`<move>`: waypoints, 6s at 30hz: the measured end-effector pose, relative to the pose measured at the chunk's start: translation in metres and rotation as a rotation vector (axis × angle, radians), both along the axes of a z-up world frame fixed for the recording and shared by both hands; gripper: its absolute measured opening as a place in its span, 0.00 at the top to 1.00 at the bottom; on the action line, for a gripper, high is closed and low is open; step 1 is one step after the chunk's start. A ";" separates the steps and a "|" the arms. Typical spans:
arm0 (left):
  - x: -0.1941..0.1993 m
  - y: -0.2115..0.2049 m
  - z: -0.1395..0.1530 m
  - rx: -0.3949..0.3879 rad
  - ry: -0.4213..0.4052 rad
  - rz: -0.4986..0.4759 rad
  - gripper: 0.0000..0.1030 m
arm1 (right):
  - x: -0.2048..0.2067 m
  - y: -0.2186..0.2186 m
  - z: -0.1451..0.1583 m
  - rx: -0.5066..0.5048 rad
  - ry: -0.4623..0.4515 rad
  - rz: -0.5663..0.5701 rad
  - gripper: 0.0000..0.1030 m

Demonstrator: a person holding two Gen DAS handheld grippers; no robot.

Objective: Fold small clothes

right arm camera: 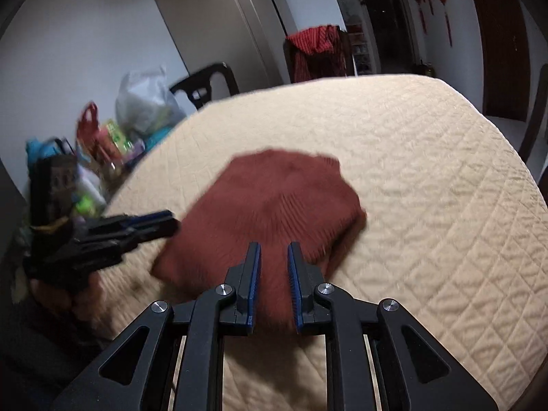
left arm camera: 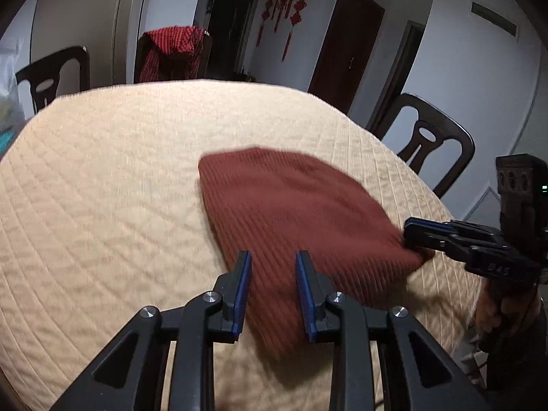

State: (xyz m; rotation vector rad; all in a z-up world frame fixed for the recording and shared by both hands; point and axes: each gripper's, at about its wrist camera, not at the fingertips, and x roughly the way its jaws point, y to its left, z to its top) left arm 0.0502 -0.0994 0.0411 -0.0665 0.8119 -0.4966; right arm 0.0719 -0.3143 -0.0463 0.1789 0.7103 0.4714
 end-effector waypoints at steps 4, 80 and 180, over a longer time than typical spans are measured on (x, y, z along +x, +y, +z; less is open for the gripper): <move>0.001 0.000 -0.008 0.004 0.004 0.015 0.67 | 0.007 -0.005 -0.021 0.028 0.060 -0.032 0.84; 0.040 -0.011 -0.019 -0.003 0.016 0.118 0.37 | 0.052 -0.042 -0.038 0.320 0.193 -0.097 0.54; 0.094 0.193 0.000 0.025 -0.006 0.353 0.63 | 0.168 0.159 -0.002 0.252 0.182 0.189 0.71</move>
